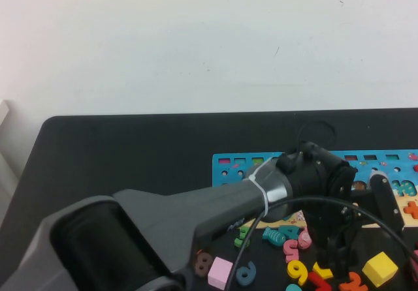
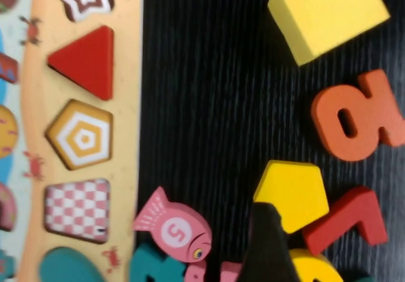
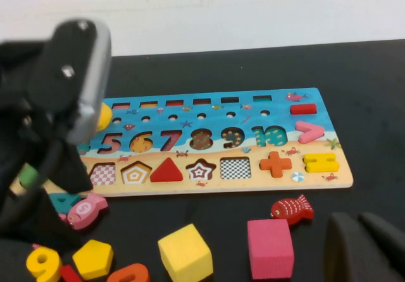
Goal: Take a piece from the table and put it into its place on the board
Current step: Pick up the "Pentagon"
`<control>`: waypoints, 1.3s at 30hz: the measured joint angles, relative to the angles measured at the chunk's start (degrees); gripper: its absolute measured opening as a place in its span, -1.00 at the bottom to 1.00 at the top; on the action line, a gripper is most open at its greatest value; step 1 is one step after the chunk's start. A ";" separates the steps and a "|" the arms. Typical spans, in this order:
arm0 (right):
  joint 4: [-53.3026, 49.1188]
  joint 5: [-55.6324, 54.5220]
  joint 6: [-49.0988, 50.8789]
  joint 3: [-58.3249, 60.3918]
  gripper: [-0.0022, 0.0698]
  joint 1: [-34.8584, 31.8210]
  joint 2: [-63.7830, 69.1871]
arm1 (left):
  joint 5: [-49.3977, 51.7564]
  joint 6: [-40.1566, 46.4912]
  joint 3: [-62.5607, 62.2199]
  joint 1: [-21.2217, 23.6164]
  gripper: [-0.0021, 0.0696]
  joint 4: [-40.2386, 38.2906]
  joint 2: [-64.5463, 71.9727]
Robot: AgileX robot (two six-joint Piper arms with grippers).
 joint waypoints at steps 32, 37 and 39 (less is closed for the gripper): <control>0.12 0.00 0.01 0.00 -0.89 0.00 0.00 | -7.04 -10.65 -0.14 -0.02 0.37 0.46 8.40; 0.12 0.00 0.01 0.00 -0.89 0.00 0.00 | -7.60 -11.53 -0.16 -0.02 0.37 0.68 9.05; 0.12 0.00 0.01 0.00 -0.89 0.00 0.00 | -7.60 -11.53 -0.16 -0.02 0.37 0.98 9.04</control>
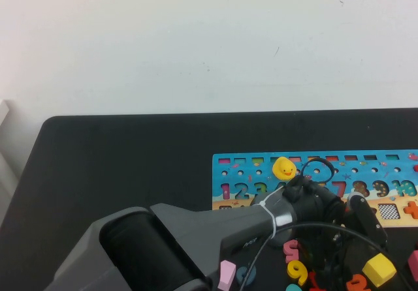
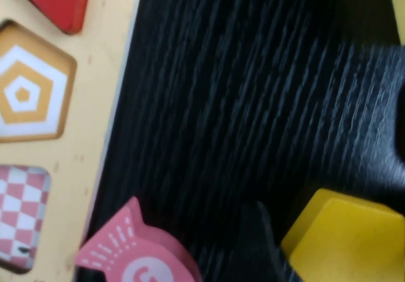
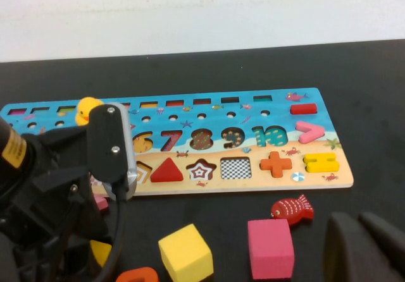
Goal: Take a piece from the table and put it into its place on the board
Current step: Pick up the "Pentagon"
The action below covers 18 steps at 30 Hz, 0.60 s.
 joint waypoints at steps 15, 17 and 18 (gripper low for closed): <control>0.00 0.00 0.10 0.00 -0.89 0.00 0.00 | 2.83 -0.09 -0.59 0.11 -0.05 3.28 0.00; 0.00 0.00 0.10 0.00 -0.89 0.00 0.00 | 4.31 -0.09 -1.88 0.11 -0.05 4.12 0.00; 0.00 0.00 0.10 0.00 -0.89 0.00 0.00 | 5.19 -0.09 -2.85 0.22 -0.05 4.60 0.13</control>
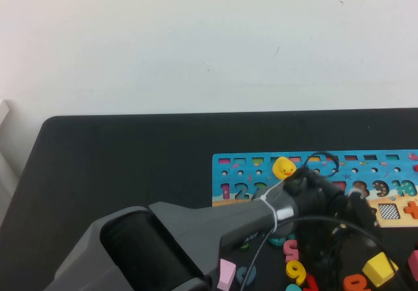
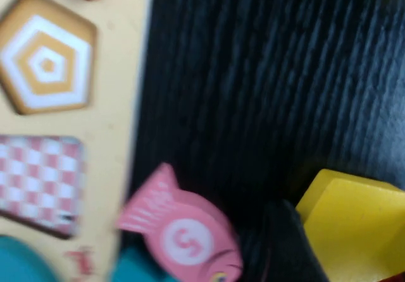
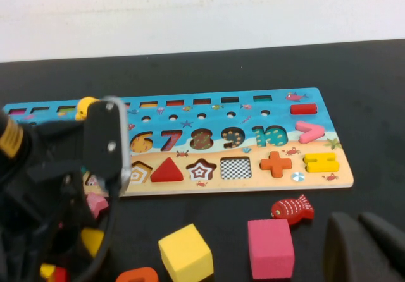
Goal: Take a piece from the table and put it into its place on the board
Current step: Pick up the "Pentagon", then place the "Pentagon" into the hole of the Pentagon
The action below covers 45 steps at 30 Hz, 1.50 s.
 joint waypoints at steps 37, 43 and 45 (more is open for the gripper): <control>0.00 0.00 0.00 0.00 -0.89 0.00 0.00 | -6.08 -8.46 -15.76 4.33 -0.05 8.87 5.05; 0.00 0.00 0.00 0.00 -0.89 0.00 0.00 | -6.73 -7.60 -15.76 4.11 -0.05 7.73 7.68; 0.00 0.00 0.00 0.00 -0.89 0.00 0.00 | -6.83 -7.60 -15.76 4.11 -0.05 7.62 8.41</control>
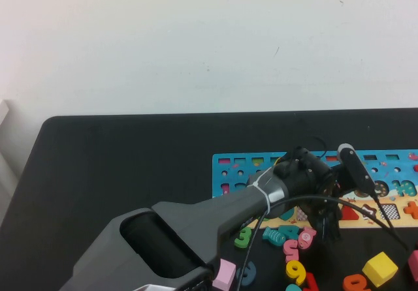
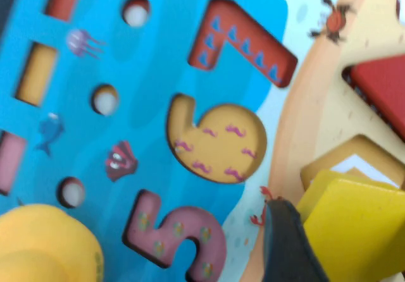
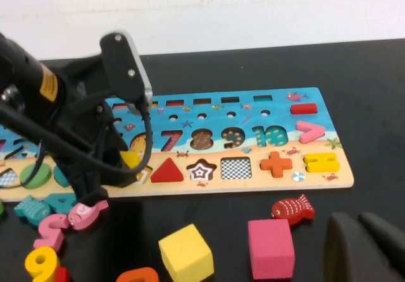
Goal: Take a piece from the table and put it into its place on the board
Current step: Place the "Pentagon" into the hole of the Pentagon
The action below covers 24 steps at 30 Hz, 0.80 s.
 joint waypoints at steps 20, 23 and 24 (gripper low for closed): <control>0.00 0.00 0.00 0.00 -0.89 0.00 0.00 | -1.30 0.13 0.00 0.00 -0.05 -4.65 0.37; 0.00 0.00 0.00 0.00 -0.89 0.00 0.00 | -0.87 0.76 0.00 0.00 -0.05 -5.05 0.37; 0.00 0.00 0.00 0.00 -0.89 0.00 0.00 | -0.87 1.04 0.00 0.00 -0.05 -5.04 0.37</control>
